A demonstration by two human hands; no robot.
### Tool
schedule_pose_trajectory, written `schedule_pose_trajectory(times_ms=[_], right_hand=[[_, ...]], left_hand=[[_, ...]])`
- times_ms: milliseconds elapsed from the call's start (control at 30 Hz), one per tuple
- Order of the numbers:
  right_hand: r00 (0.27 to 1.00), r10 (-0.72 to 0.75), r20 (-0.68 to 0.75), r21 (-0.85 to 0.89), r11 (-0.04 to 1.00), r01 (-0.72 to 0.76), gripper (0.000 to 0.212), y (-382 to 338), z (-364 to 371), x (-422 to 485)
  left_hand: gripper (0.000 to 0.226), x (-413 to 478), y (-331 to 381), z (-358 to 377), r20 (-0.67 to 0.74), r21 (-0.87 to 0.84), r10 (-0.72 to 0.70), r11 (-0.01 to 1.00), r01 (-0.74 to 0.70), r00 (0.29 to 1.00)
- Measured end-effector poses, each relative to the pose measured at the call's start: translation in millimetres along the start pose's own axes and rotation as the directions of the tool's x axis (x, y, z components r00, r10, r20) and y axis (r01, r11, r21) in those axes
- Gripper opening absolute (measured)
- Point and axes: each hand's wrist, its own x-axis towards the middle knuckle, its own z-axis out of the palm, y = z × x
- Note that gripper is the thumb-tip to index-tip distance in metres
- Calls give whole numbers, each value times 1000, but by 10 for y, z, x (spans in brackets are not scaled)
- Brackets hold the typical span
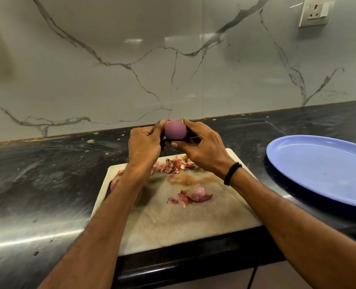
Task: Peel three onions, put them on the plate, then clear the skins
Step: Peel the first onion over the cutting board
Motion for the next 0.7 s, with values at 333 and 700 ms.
schedule_pose_trajectory(times_ms=[333,700], right_hand=[[974,198,114,190,957,-217,69,15,-37,20],[969,207,132,177,957,-228,69,-6,-52,3]], left_hand=[[23,4,11,-15,-45,-36,-38,999,36,998],[30,-46,102,-10,230,-212,-7,976,57,973]])
